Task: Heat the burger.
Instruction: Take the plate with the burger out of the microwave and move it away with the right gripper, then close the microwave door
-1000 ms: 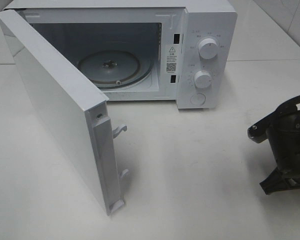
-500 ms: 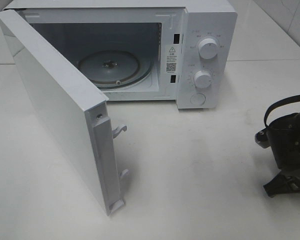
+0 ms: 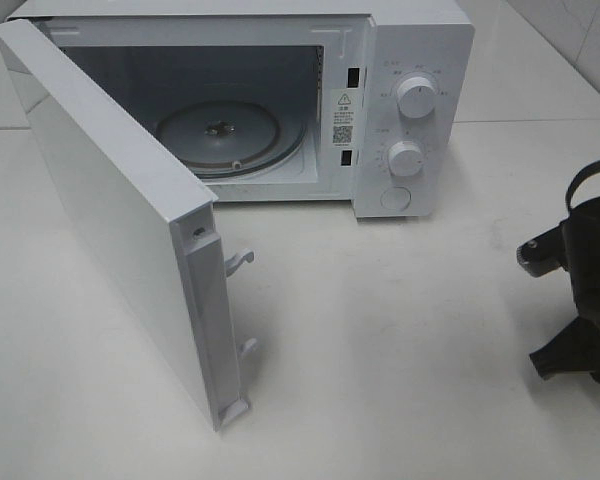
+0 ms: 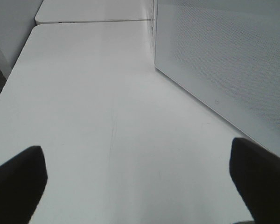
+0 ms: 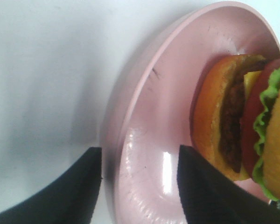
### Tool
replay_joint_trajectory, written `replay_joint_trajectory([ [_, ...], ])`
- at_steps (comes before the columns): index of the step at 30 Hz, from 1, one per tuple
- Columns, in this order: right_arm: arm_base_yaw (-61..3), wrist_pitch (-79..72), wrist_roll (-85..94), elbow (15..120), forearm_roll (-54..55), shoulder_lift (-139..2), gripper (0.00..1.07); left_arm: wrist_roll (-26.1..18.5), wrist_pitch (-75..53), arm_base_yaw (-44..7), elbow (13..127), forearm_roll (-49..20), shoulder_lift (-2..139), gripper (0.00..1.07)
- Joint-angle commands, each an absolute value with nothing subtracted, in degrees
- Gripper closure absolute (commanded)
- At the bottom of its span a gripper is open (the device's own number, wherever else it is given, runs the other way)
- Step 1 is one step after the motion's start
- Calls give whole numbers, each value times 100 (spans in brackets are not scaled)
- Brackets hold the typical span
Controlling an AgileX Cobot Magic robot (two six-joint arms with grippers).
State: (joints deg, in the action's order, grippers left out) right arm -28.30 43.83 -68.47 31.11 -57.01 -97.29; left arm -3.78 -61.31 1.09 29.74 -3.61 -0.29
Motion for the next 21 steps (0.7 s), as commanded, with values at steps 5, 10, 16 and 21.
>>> replay_joint_trajectory([
  [5,-2819,4217,-4664,3432,-4137,-8589,52,-372,-6125,120,2956,-378,-52,7],
  [10,-2819,3953,-3220,3661,-3117,-8021,51,-372,-6125,120,2956,-378,-52,7],
  [16,-2819,3862,-1404,3879,-1644,-7311,32,-372,-6125,120,2956,-378,-52,7],
  [21,-2819,3890,-1031,3908,-934,-6893,25,-372,-6125,120,2956,-378,-52,7],
])
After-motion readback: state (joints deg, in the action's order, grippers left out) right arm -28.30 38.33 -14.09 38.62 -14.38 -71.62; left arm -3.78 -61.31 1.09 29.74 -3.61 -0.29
